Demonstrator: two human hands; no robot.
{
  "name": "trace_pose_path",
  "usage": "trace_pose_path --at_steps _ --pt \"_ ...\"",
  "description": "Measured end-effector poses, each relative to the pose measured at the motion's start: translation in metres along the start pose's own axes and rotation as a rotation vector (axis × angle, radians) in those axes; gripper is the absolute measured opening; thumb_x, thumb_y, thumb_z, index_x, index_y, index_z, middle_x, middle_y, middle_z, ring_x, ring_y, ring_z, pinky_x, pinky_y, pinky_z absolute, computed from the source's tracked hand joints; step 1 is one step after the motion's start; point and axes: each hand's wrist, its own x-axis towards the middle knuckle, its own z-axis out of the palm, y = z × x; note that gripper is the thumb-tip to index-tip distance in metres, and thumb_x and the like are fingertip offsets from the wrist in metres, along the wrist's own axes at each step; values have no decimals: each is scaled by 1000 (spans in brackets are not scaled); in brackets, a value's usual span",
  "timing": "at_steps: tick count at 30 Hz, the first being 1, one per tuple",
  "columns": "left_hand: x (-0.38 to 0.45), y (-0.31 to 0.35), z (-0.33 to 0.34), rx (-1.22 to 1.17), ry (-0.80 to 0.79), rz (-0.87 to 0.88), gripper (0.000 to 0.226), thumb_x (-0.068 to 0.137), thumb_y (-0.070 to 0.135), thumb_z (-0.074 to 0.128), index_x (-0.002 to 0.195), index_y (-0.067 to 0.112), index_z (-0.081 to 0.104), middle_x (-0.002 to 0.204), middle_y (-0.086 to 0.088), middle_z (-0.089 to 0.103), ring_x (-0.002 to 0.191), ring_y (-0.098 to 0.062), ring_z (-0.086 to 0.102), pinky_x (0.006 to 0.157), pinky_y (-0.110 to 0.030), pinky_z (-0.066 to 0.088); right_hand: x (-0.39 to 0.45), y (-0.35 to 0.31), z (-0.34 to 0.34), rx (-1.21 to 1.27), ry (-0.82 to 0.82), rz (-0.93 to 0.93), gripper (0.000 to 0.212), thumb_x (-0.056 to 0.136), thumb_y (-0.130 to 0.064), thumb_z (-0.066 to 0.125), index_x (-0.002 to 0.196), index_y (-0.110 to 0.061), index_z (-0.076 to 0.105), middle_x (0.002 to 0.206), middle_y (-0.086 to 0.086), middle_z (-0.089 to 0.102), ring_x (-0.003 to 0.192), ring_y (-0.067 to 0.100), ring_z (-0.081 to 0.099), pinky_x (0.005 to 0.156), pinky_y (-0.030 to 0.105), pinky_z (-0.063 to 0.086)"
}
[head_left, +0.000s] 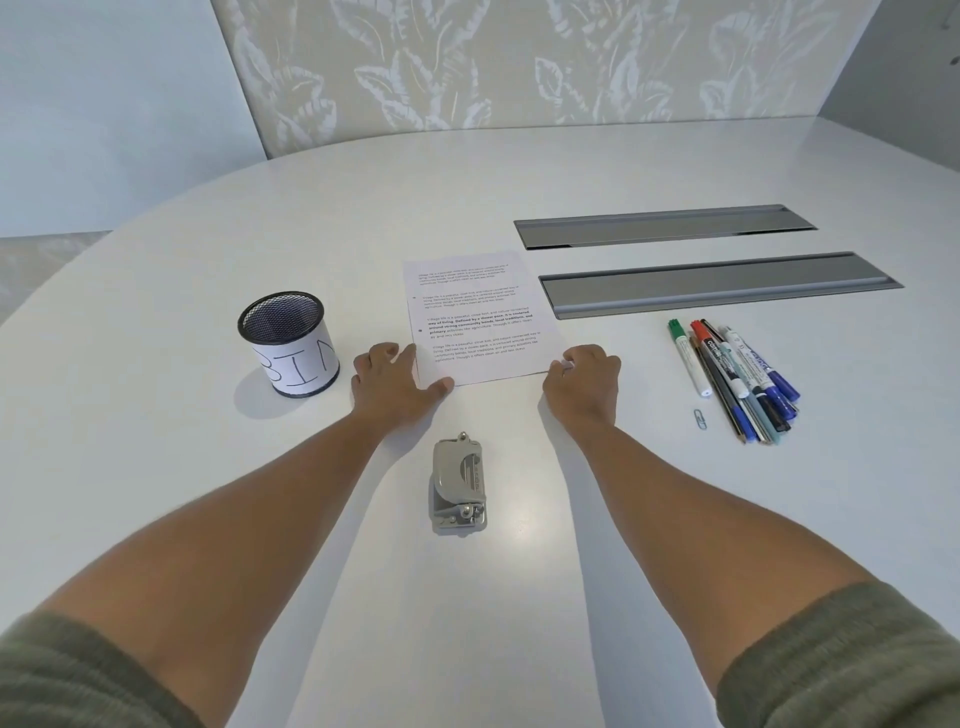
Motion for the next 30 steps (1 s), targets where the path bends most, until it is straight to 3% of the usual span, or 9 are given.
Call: trace_pose_path --at_steps 5,21,30 --pt "9 2 2 11 -23 -30 68 85 64 51 142 28 41 153 -5 26 142 -33 16 112 -47 22 -2 6 3 59 14 48 25 91 -19 51 113 -14 63 125 4 52 92 13 39 81 26 38" --pt "6 -3 12 -11 43 -28 66 93 57 43 151 25 32 156 -2 24 143 -29 15 114 -46 19 -5 8 3 40 -2 44 24 92 -20 49 112 -17 61 124 3 53 90 11 35 76 29 39" --pt "-10 -3 8 -77 60 7 61 100 47 39 149 12 34 158 -4 26 145 -29 15 115 -44 21 -15 7 -1 68 17 26 30 93 -21 52 121 -15 57 128 1 51 96 9 38 80 29 41"
